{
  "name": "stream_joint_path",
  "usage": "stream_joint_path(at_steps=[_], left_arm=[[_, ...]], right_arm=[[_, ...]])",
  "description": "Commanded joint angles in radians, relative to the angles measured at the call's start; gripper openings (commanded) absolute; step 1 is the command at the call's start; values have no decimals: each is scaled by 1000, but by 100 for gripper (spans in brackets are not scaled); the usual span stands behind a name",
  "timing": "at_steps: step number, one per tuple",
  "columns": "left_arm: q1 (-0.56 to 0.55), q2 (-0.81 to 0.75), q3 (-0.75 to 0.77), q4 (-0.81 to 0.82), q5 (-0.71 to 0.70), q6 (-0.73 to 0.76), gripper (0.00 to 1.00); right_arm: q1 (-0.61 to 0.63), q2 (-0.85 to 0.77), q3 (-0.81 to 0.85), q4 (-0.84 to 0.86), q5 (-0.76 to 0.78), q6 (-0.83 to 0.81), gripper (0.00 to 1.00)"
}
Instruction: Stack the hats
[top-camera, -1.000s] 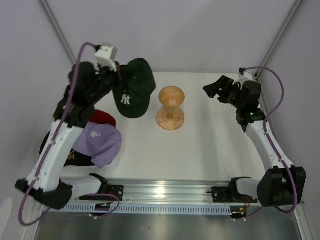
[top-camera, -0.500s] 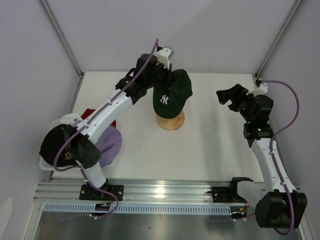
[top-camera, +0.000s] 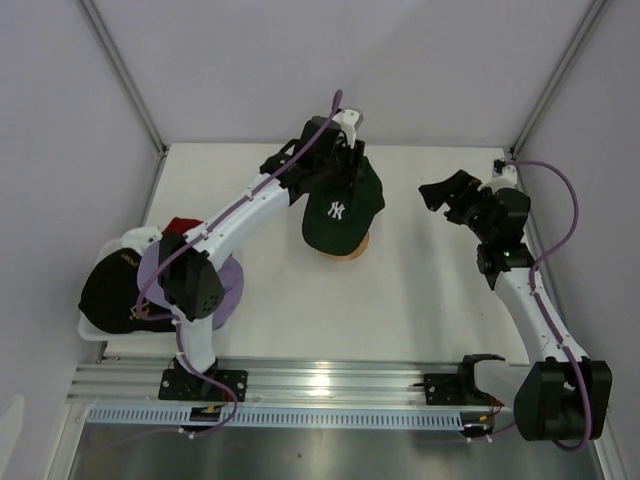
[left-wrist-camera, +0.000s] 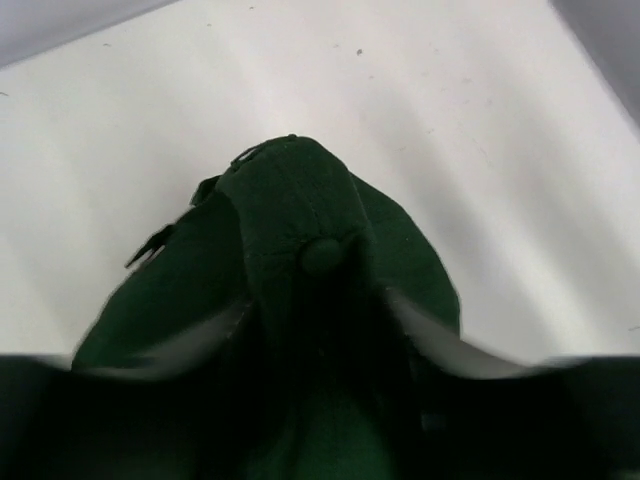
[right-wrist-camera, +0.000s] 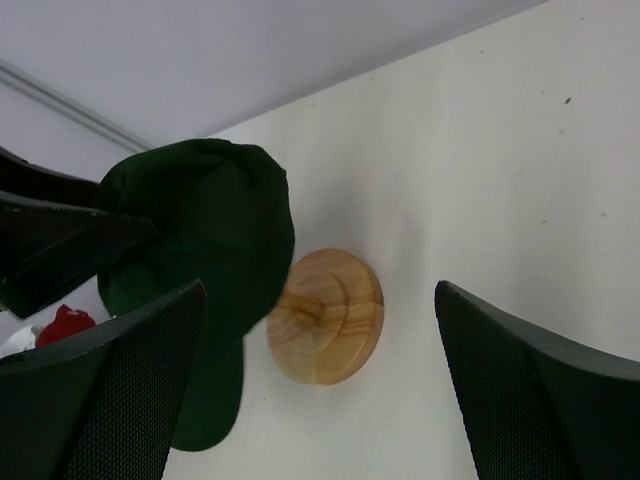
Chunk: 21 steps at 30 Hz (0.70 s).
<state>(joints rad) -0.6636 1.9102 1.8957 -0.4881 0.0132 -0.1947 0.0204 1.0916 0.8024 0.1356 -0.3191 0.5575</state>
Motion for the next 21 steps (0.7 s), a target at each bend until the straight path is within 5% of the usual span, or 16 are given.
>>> stream_joint_path(at_steps=[1, 14, 21], left_arm=[[-8, -139, -71, -4, -53, -34, 97], [82, -560, -481, 118, -97, -173, 99], [170, -652, -749, 198, -81, -308, 99]], right_arm=[[47, 25, 36, 53, 3, -28, 99], [168, 274, 170, 125, -6, -27, 99], [200, 355, 167, 205, -84, -86, 100]])
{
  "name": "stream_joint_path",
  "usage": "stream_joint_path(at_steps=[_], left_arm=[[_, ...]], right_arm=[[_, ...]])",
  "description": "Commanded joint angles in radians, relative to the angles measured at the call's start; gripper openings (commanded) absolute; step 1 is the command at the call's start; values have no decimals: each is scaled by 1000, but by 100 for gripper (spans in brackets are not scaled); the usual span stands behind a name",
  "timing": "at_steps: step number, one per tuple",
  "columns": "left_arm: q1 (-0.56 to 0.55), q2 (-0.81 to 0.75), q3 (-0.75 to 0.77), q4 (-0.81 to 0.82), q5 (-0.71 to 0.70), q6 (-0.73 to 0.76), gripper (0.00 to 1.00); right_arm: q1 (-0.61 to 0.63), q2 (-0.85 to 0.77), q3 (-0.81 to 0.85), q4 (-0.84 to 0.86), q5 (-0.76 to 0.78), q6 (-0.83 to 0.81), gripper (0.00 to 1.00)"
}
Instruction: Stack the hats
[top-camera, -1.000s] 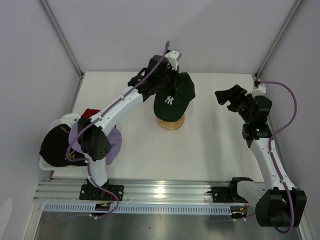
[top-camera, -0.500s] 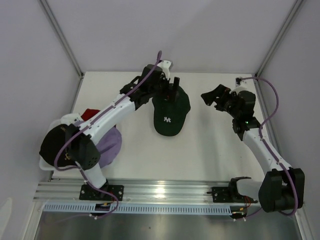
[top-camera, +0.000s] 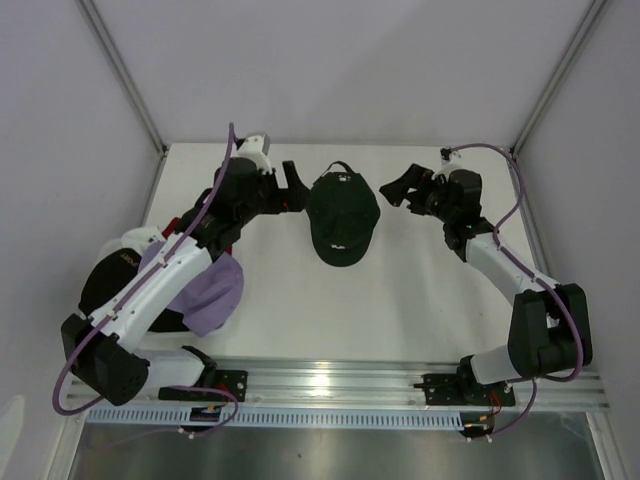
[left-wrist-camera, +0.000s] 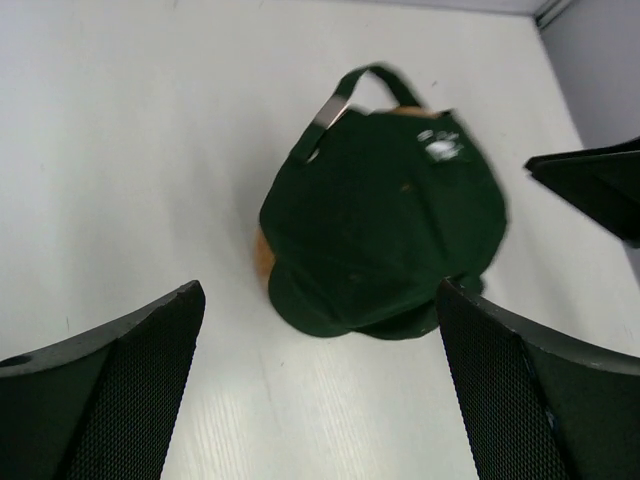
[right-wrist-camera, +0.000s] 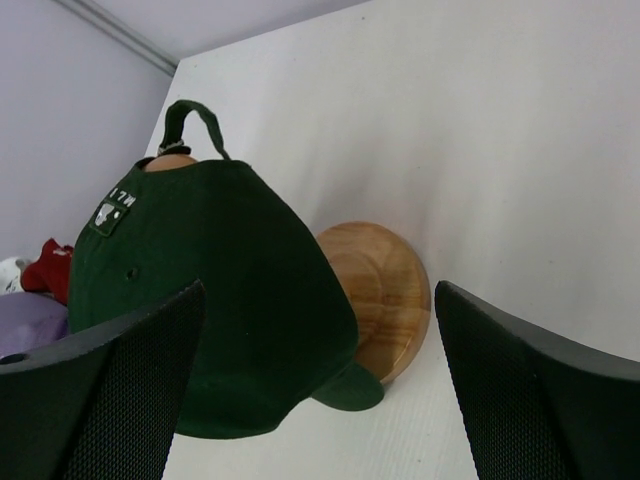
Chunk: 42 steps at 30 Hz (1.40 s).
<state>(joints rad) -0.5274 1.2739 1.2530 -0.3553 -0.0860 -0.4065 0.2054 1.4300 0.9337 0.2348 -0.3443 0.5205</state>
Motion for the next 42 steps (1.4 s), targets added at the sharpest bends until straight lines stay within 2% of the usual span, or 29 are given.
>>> stream_joint_path(at_steps=[1, 4, 6, 7, 12, 19, 23, 27, 30, 31, 33, 34, 36, 38, 42], left_arm=[[40, -18, -127, 91, 56, -113, 100], [44, -5, -201, 217, 162, -121, 99], [43, 33, -199, 306, 251, -107, 99], [43, 47, -187, 329, 252, -107, 99], [41, 139, -92, 323, 368, -68, 96], [41, 203, -49, 380, 391, -57, 93], [41, 274, 48, 328, 388, -46, 89], [35, 332, 89, 349, 430, -51, 86], [32, 373, 129, 311, 411, -52, 81], [32, 384, 137, 296, 404, -54, 79], [30, 400, 160, 263, 388, -57, 75], [30, 413, 170, 256, 385, -64, 73], [30, 424, 178, 248, 368, -72, 68], [30, 438, 193, 243, 353, -81, 66], [32, 461, 210, 219, 330, -83, 64]], right_arm=[[22, 20, 36, 118, -73, -54, 100], [34, 32, 33, 187, -120, -69, 99], [35, 52, 42, 234, -156, -71, 100], [35, 58, 48, 245, -162, -65, 100], [57, 78, 70, 284, -183, -57, 99], [135, 130, 138, 244, -179, -162, 98], [137, 199, 200, 181, -145, -152, 89], [137, 260, 234, 175, -163, -129, 82], [138, 306, 275, 132, -165, -109, 70], [138, 329, 309, 114, -162, -108, 61], [138, 352, 342, 49, -166, -112, 52], [140, 362, 355, 38, -173, -117, 44], [138, 385, 379, 11, -165, -116, 36], [138, 400, 404, -30, -137, -112, 33], [138, 432, 444, -100, -119, -112, 34]])
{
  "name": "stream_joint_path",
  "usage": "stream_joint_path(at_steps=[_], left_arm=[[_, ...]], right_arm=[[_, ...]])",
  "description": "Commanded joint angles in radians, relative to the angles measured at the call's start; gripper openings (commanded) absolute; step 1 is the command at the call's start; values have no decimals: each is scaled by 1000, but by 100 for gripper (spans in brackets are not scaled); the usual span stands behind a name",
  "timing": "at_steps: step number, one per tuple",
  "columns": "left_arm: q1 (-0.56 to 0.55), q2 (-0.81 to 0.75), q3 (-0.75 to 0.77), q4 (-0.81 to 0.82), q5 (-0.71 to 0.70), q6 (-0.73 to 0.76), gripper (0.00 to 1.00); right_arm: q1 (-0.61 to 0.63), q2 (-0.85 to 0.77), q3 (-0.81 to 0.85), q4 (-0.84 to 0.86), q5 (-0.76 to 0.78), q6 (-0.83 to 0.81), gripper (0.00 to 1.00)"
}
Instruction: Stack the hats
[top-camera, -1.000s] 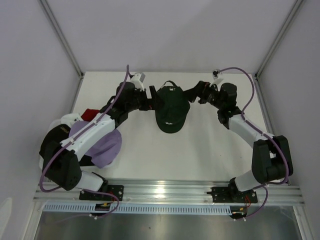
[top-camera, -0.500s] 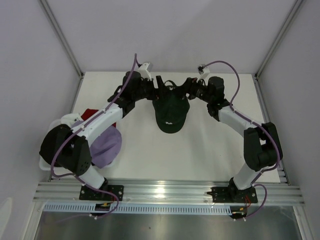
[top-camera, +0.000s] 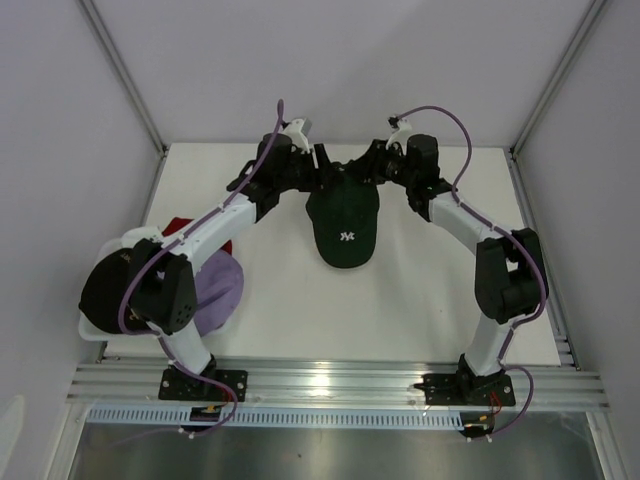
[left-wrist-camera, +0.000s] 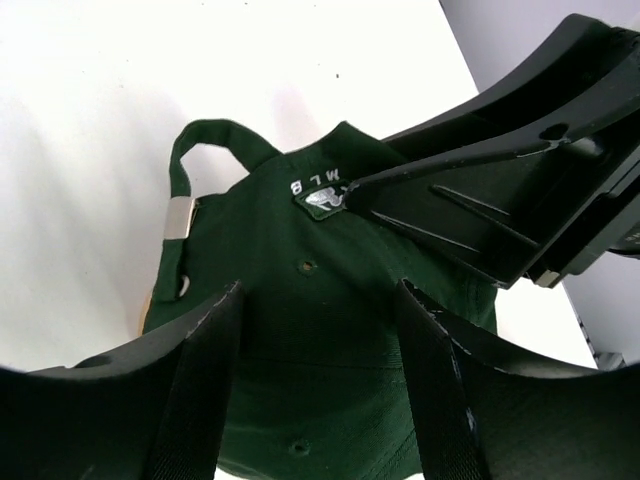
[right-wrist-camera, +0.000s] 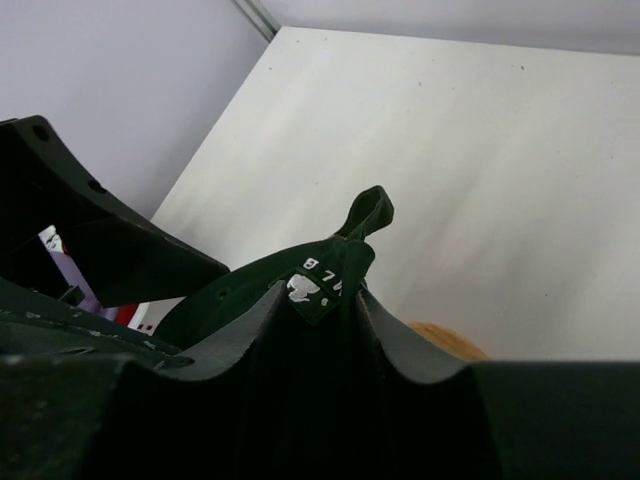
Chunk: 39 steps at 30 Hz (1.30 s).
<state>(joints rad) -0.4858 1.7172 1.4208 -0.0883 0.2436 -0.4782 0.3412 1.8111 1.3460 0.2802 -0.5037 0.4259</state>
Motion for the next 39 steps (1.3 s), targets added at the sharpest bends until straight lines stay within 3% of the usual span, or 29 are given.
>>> stream_joint_path(at_steps=[1, 5, 9, 10, 17, 20, 23, 27, 29, 34, 39], left_arm=[[-10, 19, 43, -50, -4, -10, 64], [-7, 35, 47, -59, -23, -11, 64], [-7, 15, 50, -74, -10, 1, 65], [-4, 3, 52, -79, -12, 13, 67], [12, -162, 58, -197, -74, 96, 88], [15, -281, 53, -303, -232, 118, 98], [39, -444, -29, -393, -372, 28, 99], [42, -671, -242, -439, -466, -17, 99], [42, -746, -288, -545, -489, -2, 99], [21, -762, -241, -760, -437, 151, 97], [-88, -682, -201, -930, -549, 220, 93]], right_arm=[[2, 53, 35, -150, 39, -15, 36], [5, 65, 38, -165, 44, -7, 45], [5, 59, 70, -226, 54, -45, 63], [5, 50, 82, -239, 63, -61, 72], [4, -67, 166, -347, 192, -232, 98], [1, -146, 199, -397, 280, -321, 100], [-22, -244, 165, -375, 353, -354, 99], [-103, -341, 118, -378, 289, -296, 99], [-129, -374, 93, -378, 258, -271, 99], [-145, -482, -20, -319, 160, -217, 99], [-137, -529, -77, -303, 178, -205, 99]])
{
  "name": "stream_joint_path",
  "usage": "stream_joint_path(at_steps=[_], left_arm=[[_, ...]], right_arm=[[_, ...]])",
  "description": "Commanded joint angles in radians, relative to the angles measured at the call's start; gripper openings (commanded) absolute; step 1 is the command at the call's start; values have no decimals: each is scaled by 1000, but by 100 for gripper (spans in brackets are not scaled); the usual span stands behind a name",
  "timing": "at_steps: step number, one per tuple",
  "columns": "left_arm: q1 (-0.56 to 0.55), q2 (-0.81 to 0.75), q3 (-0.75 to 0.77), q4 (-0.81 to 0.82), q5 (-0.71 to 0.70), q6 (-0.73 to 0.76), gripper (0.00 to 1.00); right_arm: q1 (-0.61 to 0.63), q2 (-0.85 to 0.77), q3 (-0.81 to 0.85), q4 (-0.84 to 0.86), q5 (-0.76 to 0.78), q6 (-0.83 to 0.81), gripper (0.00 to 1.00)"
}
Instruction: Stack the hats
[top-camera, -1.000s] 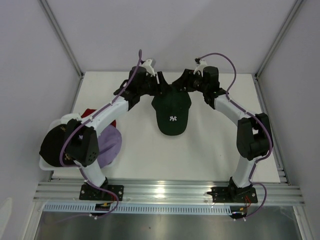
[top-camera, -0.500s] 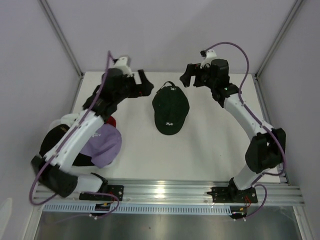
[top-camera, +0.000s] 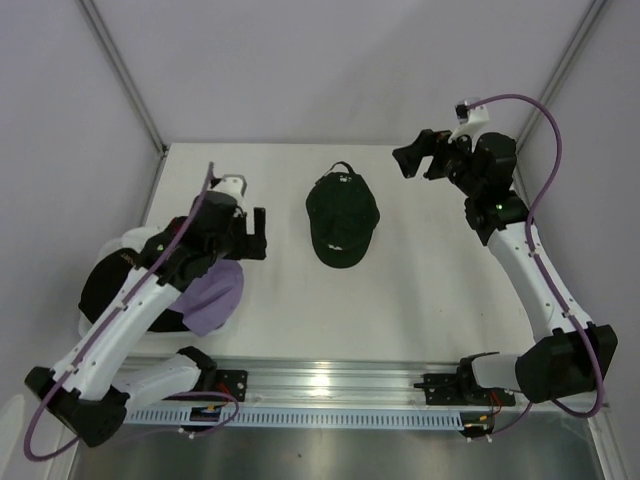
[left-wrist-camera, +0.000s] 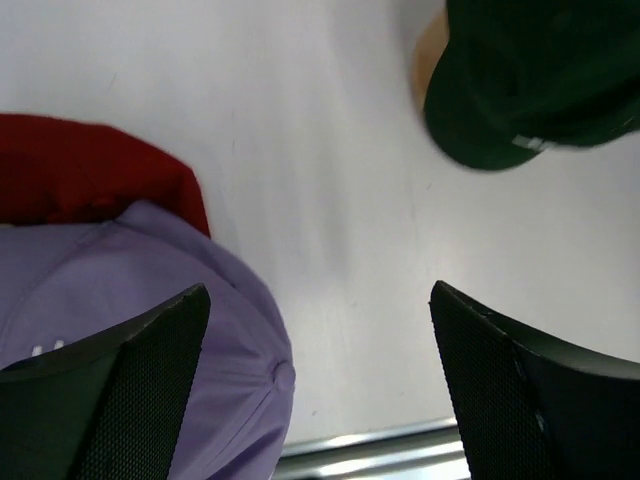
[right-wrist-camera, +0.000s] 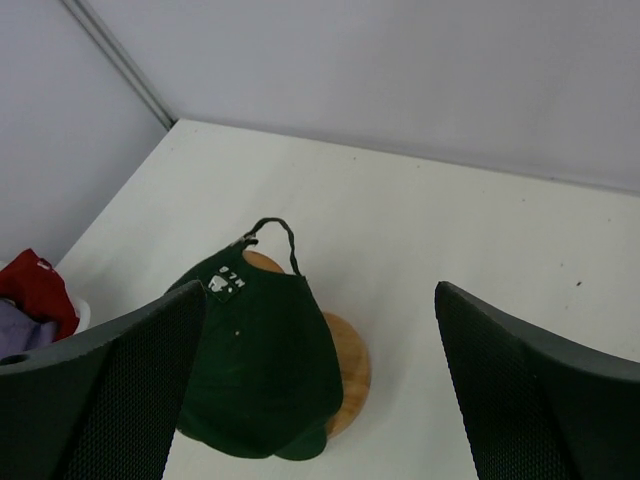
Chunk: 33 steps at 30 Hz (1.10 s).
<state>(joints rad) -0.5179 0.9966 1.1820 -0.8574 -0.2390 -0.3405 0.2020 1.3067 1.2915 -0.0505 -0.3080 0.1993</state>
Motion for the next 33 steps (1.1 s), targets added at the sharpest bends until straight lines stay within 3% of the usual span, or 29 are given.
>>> stream_joint_path(at_steps=[1, 9, 18, 21, 24, 26, 27, 33], left_arm=[[-73, 80, 25, -173, -86, 84, 92], [-229, 304, 60, -414, -373, -66, 84], [-246, 333, 51, -514, -444, -169, 73], [-246, 343, 30, -497, -451, -166, 60], [-246, 344, 25, -477, -448, -172, 20], [-246, 323, 27, -456, -428, -169, 5], [-246, 314, 27, -437, -418, -155, 1], [-246, 119, 160, -203, -425, -163, 1]], right_arm=[[1, -30, -26, 28, -17, 17, 100], [-3, -38, -55, 8, -3, 6, 99], [-6, -21, -75, 20, -8, 15, 99], [-7, -20, -75, 18, -9, 17, 100], [-10, -23, -77, 14, 7, 12, 100], [-18, -29, -83, 15, 20, 22, 99], [-21, -30, -84, 18, 23, 25, 100], [-65, -38, -96, 23, 15, 92, 99]])
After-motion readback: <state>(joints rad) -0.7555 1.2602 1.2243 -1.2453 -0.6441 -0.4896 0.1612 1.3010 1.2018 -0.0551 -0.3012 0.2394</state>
